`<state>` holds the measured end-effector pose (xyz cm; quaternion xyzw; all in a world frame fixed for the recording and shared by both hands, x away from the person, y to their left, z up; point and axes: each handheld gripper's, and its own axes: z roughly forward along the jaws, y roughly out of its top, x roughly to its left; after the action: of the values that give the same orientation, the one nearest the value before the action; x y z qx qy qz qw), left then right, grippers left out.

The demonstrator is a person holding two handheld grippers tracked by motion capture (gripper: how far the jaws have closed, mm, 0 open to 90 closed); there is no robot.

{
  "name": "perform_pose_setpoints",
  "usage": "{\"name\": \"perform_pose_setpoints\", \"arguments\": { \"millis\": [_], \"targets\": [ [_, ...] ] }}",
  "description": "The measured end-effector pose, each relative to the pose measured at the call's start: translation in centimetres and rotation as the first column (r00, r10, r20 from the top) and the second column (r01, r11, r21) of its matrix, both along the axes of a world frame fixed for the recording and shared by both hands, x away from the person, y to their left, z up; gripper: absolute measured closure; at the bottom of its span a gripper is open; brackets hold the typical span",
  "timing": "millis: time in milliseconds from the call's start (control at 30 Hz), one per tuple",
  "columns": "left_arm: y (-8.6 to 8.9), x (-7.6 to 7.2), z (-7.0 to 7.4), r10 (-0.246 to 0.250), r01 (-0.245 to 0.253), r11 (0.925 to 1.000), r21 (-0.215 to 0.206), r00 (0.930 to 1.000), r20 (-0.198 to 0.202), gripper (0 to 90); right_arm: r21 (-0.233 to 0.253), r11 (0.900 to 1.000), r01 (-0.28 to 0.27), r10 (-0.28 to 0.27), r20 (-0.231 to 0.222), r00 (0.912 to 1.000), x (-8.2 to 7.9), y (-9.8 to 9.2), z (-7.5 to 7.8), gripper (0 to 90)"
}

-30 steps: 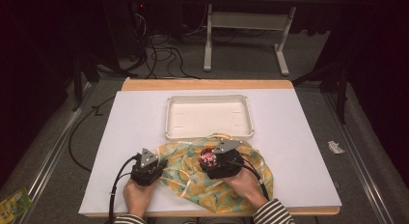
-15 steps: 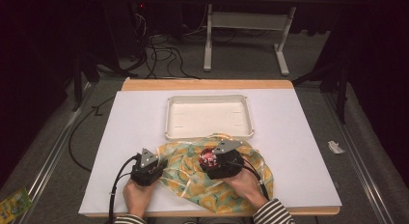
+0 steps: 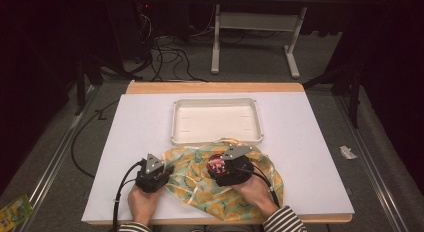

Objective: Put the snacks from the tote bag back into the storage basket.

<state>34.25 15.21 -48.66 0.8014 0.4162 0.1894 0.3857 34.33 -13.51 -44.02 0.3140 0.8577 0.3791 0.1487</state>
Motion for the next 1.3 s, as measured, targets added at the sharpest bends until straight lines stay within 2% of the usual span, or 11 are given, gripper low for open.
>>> {"name": "perform_pose_setpoints", "arguments": {
  "millis": [400, 667, 1300],
  "targets": [
    [0.0, 0.0, 0.0, 0.0, 0.0, 1.0, 0.0, 1.0, 0.002, 74.8, 0.015, 1.0, 0.007, -0.007, 0.0, 1.0, -0.1, -0.2, 0.3, 25.7],
    [0.0, 0.0, 0.0, -0.002, 0.002, 1.0, 0.0, 1.0, 0.005, 74.3, 0.006, 1.0, 0.009, -0.009, -0.001, 1.0, -0.2, -0.3, 0.4, 25.8],
    [0.0, 0.0, 0.0, -0.001, 0.001, 1.0, 0.005, 1.0, 0.003, 74.0, 0.011, 1.0, 0.009, -0.01, 0.02, 0.9997, -0.4, -0.8, 1.2, 25.8]
  ]
}}
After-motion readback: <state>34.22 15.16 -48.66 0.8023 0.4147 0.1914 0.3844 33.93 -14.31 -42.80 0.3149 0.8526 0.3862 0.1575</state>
